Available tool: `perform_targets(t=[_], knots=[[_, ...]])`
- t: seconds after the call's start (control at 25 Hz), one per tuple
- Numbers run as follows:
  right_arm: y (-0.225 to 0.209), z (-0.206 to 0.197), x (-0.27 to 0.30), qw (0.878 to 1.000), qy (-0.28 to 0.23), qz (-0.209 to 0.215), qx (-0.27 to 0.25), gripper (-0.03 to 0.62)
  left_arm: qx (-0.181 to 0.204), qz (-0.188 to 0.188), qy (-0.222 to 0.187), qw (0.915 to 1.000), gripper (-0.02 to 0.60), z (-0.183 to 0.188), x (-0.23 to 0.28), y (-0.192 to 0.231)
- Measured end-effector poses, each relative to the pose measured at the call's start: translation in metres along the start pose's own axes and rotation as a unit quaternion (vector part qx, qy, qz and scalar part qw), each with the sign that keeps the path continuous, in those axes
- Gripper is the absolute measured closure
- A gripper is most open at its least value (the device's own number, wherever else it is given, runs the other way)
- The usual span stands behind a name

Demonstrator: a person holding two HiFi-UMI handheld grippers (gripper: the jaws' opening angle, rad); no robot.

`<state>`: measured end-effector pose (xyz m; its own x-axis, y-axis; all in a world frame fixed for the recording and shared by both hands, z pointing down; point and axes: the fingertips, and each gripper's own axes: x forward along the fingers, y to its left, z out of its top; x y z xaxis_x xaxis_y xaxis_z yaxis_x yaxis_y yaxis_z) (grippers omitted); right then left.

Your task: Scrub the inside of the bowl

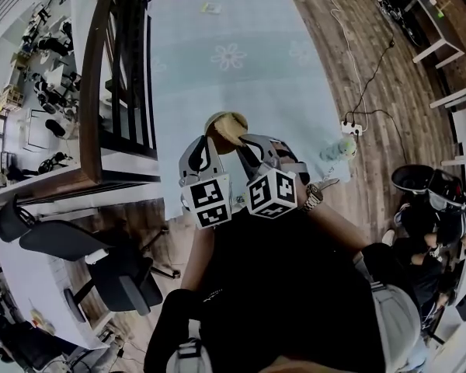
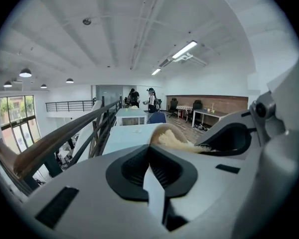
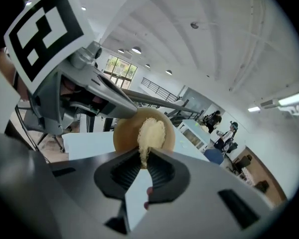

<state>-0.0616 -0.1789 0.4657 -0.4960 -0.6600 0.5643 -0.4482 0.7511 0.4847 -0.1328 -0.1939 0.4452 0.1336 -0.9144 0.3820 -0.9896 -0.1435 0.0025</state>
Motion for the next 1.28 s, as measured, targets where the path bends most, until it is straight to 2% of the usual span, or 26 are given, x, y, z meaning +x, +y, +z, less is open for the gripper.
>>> perform_targets(t=[0.16, 0.28, 0.4, 0.52, 0.72, 0.8, 0.88, 1.04, 1.28], knots=[[0.008, -0.005, 0.003, 0.996, 0.005, 0.044, 0.079, 0.553, -0.040, -0.011, -0.004, 0.9991, 0.565, -0.003, -0.002, 0.002], [0.017, -0.006, 0.006, 0.981, -0.002, 0.098, 0.168, 0.553, -0.070, -0.018, -0.009, 0.9974, 0.565, -0.005, -0.003, 0.004], [0.025, -0.003, 0.008, 0.949, -0.020, 0.156, 0.273, 0.553, -0.094, -0.022, -0.014, 0.9952, 0.563, -0.006, -0.003, 0.006], [0.028, 0.004, 0.005, 0.912, -0.040, 0.204, 0.353, 0.553, -0.114, -0.022, -0.014, 0.9931, 0.563, -0.006, -0.002, 0.007], [0.031, 0.017, -0.001, 0.861, -0.067, 0.262, 0.431, 0.553, -0.128, -0.026, -0.015, 0.9913, 0.563, -0.005, -0.002, 0.005], [0.032, 0.024, -0.004, 0.848, -0.082, 0.276, 0.446, 0.553, -0.132, -0.029, -0.015, 0.9907, 0.563, -0.007, -0.002, 0.003], [0.028, 0.030, -0.007, 0.848, -0.100, 0.272, 0.444, 0.553, -0.143, -0.034, -0.013, 0.9891, 0.565, -0.010, -0.001, 0.001], [0.011, 0.037, -0.015, 0.871, -0.129, 0.230, 0.414, 0.551, -0.164, -0.022, -0.008, 0.9862, 0.565, -0.017, 0.000, 0.011], [0.005, 0.020, -0.007, 0.885, -0.090, 0.180, 0.421, 0.553, -0.182, 0.000, -0.013, 0.9831, 0.565, -0.020, -0.005, 0.031]])
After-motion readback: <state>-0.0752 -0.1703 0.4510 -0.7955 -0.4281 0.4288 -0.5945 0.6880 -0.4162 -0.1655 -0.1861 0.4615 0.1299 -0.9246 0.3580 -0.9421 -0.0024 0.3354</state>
